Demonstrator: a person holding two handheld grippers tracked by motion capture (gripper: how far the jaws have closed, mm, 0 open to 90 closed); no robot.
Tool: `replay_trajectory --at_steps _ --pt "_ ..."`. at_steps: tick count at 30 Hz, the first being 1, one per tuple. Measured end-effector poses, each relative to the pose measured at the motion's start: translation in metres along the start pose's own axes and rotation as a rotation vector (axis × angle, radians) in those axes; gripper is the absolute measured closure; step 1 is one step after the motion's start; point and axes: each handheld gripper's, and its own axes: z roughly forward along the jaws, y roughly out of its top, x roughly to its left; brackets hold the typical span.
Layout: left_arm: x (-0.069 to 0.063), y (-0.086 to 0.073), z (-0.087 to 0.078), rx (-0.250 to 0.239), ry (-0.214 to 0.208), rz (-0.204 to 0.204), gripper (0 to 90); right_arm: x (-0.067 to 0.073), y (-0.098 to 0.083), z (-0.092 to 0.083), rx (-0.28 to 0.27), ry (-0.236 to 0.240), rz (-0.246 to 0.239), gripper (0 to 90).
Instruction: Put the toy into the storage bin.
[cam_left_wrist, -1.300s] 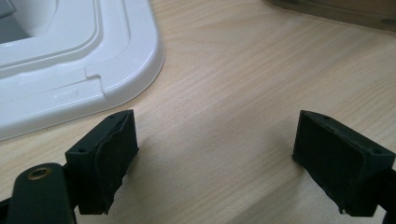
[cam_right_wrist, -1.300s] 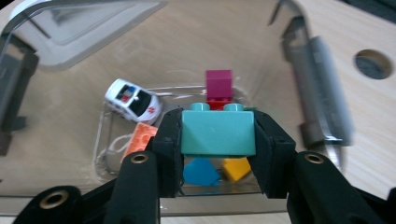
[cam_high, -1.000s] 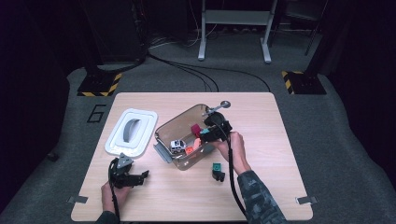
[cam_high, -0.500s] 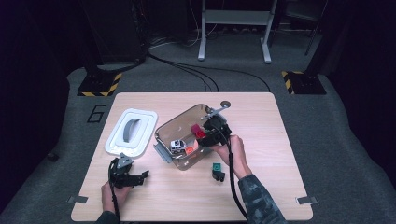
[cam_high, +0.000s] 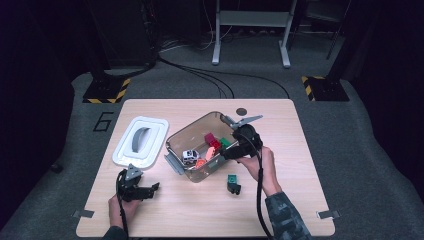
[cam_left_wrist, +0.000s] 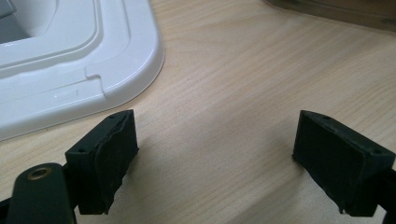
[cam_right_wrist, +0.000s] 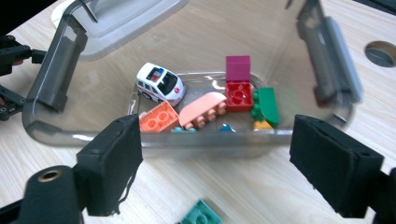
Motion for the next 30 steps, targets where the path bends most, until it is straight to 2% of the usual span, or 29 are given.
replay_trajectory --at_steps 5,9,16,20,24,28,30 --pt "0.0 0.0 0.0 -0.001 0.0 0.0 13.5 -0.007 -0.017 -0.009 -0.006 -0.009 0.015 14.6" --pt "0.0 0.0 0.0 -0.001 0.0 0.0 13.5 -0.01 -0.034 -0.007 0.013 -0.01 0.029 14.1" --pt "0.0 0.0 0.0 -0.001 0.0 0.0 13.5 -0.01 -0.069 0.01 0.077 0.011 0.055 11.3" --pt "0.0 0.0 0.0 -0.001 0.0 0.0 13.5 -0.005 -0.082 0.019 0.097 0.034 0.046 15.1" --pt "0.0 0.0 0.0 0.0 0.0 0.0 13.5 0.006 -0.09 0.029 0.131 0.041 0.033 27.5" --pt "0.0 0.0 0.0 -0.001 0.0 0.0 13.5 0.013 -0.097 0.039 0.166 0.045 0.013 45.7" --pt "0.0 0.0 0.0 -0.001 0.001 0.0 13.5 0.016 -0.099 0.042 0.187 0.045 -0.003 51.9"
